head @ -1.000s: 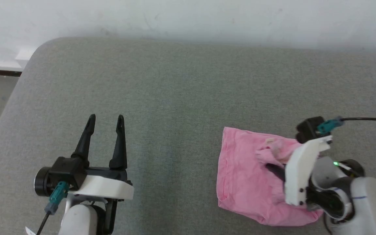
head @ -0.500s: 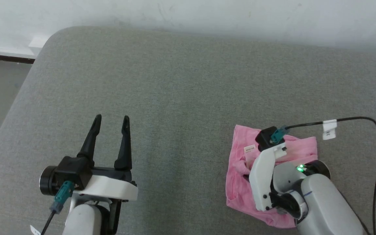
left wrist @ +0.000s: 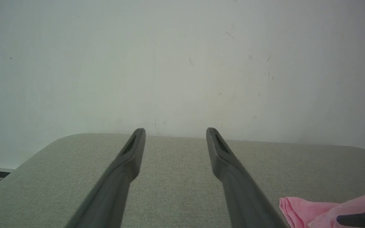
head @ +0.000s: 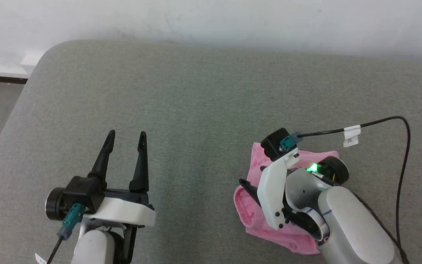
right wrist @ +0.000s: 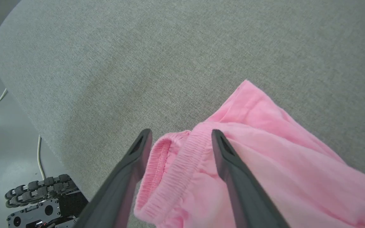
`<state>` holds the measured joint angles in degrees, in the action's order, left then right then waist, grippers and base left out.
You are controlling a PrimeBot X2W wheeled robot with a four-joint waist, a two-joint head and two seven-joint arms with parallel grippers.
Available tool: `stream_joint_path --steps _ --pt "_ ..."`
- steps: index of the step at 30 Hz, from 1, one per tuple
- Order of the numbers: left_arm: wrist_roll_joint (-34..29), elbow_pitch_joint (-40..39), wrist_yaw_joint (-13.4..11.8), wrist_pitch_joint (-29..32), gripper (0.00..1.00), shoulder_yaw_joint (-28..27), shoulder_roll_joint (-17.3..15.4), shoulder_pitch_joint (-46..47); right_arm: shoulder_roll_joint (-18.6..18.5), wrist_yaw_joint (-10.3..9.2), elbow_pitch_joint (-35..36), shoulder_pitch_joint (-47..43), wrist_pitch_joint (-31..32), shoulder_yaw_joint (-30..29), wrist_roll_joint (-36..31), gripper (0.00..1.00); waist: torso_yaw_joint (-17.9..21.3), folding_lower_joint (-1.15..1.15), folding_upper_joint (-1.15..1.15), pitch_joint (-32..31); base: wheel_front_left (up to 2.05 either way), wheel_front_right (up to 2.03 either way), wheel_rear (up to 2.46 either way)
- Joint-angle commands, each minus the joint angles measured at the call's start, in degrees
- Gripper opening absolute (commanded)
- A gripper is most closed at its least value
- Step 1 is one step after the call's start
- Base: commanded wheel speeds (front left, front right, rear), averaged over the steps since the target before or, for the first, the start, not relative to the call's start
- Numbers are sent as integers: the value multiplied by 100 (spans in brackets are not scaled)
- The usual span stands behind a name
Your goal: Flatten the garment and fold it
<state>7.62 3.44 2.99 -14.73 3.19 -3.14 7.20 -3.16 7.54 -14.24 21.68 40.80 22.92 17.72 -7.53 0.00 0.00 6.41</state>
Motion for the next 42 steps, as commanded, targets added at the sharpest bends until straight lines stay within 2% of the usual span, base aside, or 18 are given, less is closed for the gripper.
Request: stream_joint_path --steps 1,6,10,14,20,26,33,34,35,39,42 --pt "-11 6 43 -27 100 -32 25 0 -50 -5 149 65 -14 22 33 100 92 0 0 -45 0 0 0" --pt "-85 -23 50 -27 100 -134 24 -35 -294 -5 964 -54 84 -218 180 100 289 0 0 -69 0 0 0" --pt "-106 -49 68 -27 100 -170 25 -12 -528 -5 1549 -341 188 -983 -67 100 387 0 0 -39 0 0 0" --pt "-115 -63 82 -27 100 -138 25 27 -616 -5 1681 -739 404 -1653 -432 100 430 0 0 33 0 0 0" --pt "-97 -60 67 -27 100 -66 25 90 -401 -5 1345 -1128 454 -1716 -569 100 416 0 0 133 0 0 0" --pt "-80 -44 58 -27 100 13 25 151 -361 -5 574 -1183 253 -1751 -995 100 300 0 0 206 0 0 0" --pt "-61 -45 37 -27 100 -4 26 116 -290 -5 -245 -1054 63 -1804 -1076 100 239 0 0 215 0 0 0" --pt "-59 -45 36 -27 100 -3 26 109 -300 -5 -324 -1024 32 -1798 -1081 31 238 0 0 212 0 0 0" --pt "-58 -47 33 -27 100 -3 26 102 -313 -5 -391 -992 3 -1780 -1081 0 240 0 0 211 0 0 0" --pt "-45 -55 1 -27 100 -26 26 84 -403 -5 -519 -820 -114 -1634 -957 0 321 0 0 223 0 0 0" --pt "5 -144 -62 -27 100 -130 26 54 -500 -5 -545 -639 -157 -1430 -825 0 554 0 0 251 0 0 0"
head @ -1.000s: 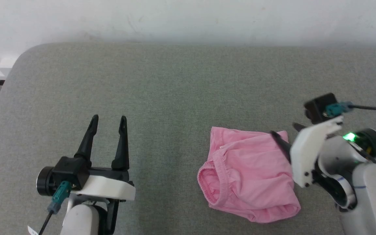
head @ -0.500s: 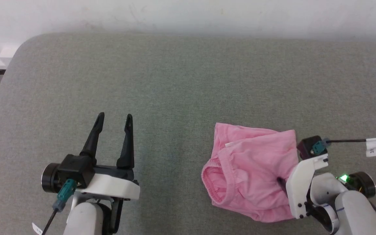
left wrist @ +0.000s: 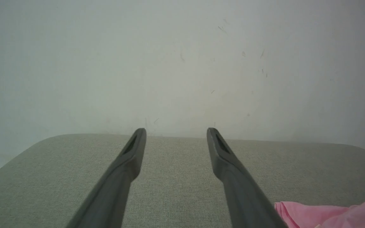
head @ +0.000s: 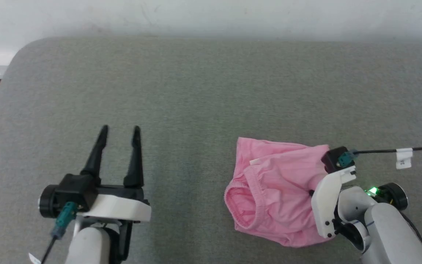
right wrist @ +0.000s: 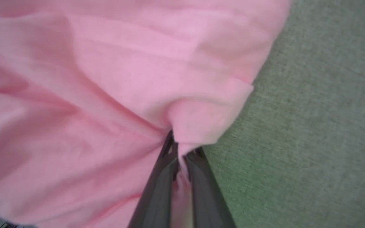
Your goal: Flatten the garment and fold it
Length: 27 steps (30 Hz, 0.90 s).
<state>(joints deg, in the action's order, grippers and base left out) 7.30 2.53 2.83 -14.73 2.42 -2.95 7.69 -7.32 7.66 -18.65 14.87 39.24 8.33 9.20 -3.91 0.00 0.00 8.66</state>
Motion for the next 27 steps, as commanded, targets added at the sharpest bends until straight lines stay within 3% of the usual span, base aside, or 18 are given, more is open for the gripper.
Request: stream_joint_path --steps 1,13,20,27 --pt "47 -116 -73 -27 100 -101 7 -24 -114 -17 -100 116 -20 109 81 0 298 0 0 45 0 0 0" --pt "-103 -821 -277 -27 100 -593 -2 -96 -1042 -17 -236 1388 -319 1656 979 0 2091 0 0 667 0 0 0" --pt "-280 -844 -246 -27 100 -492 -23 174 -1790 -17 -619 2076 -784 1967 1249 0 2373 0 0 1030 0 0 0" --pt "-457 -750 -191 -27 100 -345 -155 416 -2559 -17 -1451 2760 -1425 1935 1337 0 2343 0 0 1499 0 0 0"
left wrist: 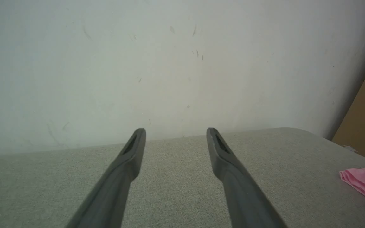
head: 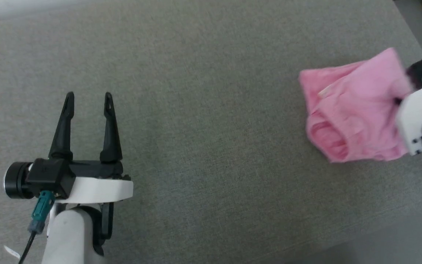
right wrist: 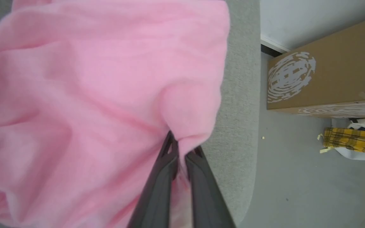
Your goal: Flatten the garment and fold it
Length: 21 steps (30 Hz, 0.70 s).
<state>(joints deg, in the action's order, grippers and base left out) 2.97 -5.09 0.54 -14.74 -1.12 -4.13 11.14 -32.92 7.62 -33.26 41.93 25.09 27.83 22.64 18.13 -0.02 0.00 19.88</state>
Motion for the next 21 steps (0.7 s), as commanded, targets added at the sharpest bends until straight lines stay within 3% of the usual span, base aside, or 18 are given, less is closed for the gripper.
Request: stream_joint_path --steps 1,6,16,17,18,19,21 --pt "-40 21 34 -20 100 23 -50 93 -95 -13 -112 133 -104 -19 -51 0 115 2 0 433 0 0 0" --pt "-153 -83 20 103 100 76 -162 214 -479 -13 -808 533 -594 -200 -191 0 -14 2 0 738 0 0 0" --pt "-273 -435 5 450 100 140 -335 303 -576 -13 -2154 1216 -1542 -641 -544 0 -191 2 0 1158 0 0 0" --pt "-276 -449 4 461 100 156 -335 312 -545 -13 -2316 1269 -1567 -728 -547 7 -209 2 0 1172 0 0 0" --pt "-279 -453 3 470 100 170 -338 317 -498 -13 -2465 1316 -1583 -796 -550 48 -221 2 0 1176 0 0 0" --pt "-280 -451 3 478 100 186 -338 321 -465 -13 -2584 1363 -1636 -860 -563 100 -233 2 0 1176 0 0 0" --pt "-276 -420 1 474 100 211 -337 324 -406 -13 -2779 1435 -1770 -955 -600 100 -256 2 0 1131 0 0 0"
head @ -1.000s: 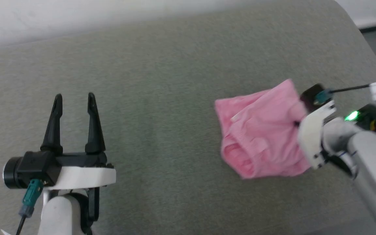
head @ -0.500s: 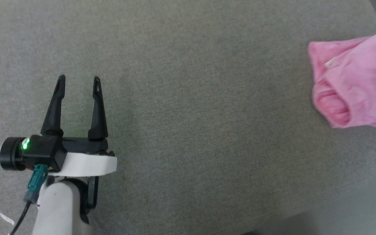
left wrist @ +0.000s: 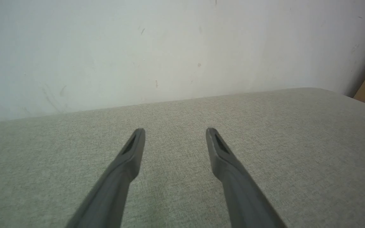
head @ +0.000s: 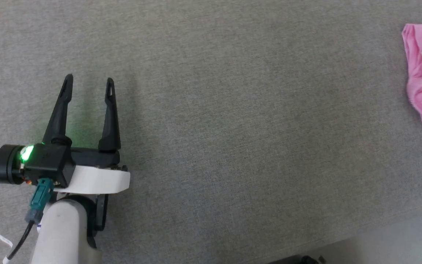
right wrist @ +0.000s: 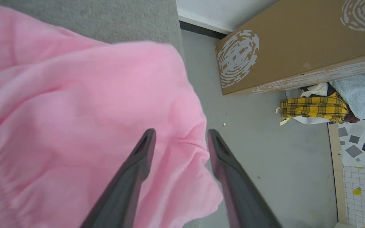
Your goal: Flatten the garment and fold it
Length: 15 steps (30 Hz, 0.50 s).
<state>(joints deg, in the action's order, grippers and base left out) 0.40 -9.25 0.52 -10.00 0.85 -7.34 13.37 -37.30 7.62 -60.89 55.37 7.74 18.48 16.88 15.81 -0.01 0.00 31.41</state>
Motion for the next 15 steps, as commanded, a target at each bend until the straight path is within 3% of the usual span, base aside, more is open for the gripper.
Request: stream_joint_path --steps 1,7,15 --pt "-10 17 -1 -11 100 19 -13 97 54 -13 -75 124 -120 -41 -52 100 -31 1 0 -65 0 0 0" --pt "162 290 -35 -210 100 -15 44 -2 98 -13 -23 360 -906 -227 20 100 -78 1 0 -648 0 0 0" --pt "541 724 -245 -431 100 -267 197 -359 348 -13 1197 237 -2008 -353 572 100 -213 1 0 -1754 0 0 0"
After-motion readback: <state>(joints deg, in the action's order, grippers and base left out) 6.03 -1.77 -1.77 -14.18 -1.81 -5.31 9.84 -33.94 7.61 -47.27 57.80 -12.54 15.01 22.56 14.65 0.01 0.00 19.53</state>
